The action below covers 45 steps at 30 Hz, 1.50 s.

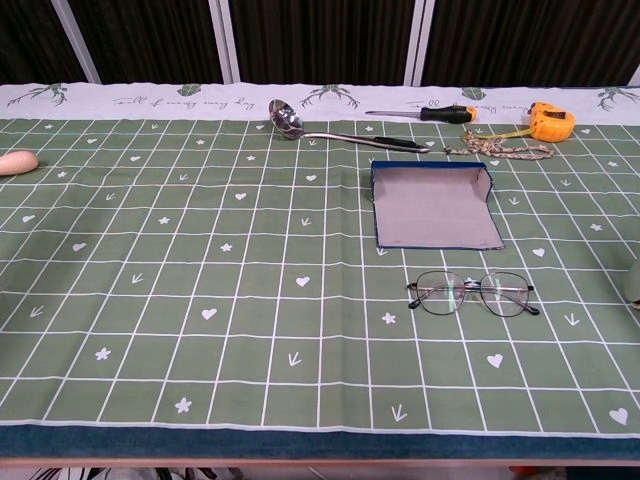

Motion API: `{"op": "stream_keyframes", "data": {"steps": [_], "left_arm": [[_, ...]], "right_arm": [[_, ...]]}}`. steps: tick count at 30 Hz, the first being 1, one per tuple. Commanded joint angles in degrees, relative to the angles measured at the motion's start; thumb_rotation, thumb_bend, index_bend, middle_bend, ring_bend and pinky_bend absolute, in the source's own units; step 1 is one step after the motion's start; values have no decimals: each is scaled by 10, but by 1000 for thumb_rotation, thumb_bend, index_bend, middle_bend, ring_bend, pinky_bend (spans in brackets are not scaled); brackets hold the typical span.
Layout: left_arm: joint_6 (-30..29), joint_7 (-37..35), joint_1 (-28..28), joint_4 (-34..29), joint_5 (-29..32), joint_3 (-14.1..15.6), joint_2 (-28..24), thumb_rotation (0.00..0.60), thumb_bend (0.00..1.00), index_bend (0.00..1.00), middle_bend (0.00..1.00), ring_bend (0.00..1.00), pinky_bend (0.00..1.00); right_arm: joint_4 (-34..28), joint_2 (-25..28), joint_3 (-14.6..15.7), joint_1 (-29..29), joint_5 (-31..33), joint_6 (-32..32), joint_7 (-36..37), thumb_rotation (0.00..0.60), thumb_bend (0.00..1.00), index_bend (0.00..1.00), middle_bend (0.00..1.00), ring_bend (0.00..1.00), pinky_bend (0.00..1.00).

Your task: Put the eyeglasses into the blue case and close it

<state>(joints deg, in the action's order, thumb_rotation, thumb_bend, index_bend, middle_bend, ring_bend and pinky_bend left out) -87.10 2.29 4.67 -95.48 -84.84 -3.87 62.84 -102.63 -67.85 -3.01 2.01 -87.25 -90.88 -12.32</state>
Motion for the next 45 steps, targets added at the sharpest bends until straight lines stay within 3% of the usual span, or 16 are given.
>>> {"op": "stream_keyframes", "data": {"steps": [1,9,12,16,18,20,25,34,45], "left_arm": [[0,1,0,0,-1,0,0,600,310,89,0,0,0],[9,-1,6,-3,8,-5,-1,600,311,90,0,0,0],[17,0,7,-5,13,-3,-1,600,311,90,0,0,0],[15,-4,6,-10,10,-2,-2,600,311,90,0,0,0],[10,-7,4,-11,9,-3,-2,600,311,90,0,0,0],[7,-5,3,-10,9,-4,-2,600,311,90,0,0,0],[8,3,3,-11,16,-6,-1,600,311,89,0,0,0],[1,33,3,0,16,-8,7,600,311,88,0,0,0],[1,30,3,-3,17,-8,5,600,311,88,0,0,0]], "right_arm": [[-1,1,2,0,-2,2,2,600,193,181,118,132,224],[-35,33,26,-4,5,45,38,600,192,259,118,132,224],[-55,61,22,-26,10,83,62,600,192,261,117,131,224],[-96,108,9,-83,50,194,130,600,191,269,117,124,225],[-109,140,-14,-137,96,283,168,600,192,284,118,119,224],[-103,146,-35,-172,129,327,168,600,192,292,118,118,224],[-58,92,-61,-242,197,375,77,600,201,295,118,116,224],[-4,-60,-77,-310,320,369,-28,600,281,345,117,108,224],[29,-157,-73,-331,357,323,-69,600,351,396,116,106,224]]}}
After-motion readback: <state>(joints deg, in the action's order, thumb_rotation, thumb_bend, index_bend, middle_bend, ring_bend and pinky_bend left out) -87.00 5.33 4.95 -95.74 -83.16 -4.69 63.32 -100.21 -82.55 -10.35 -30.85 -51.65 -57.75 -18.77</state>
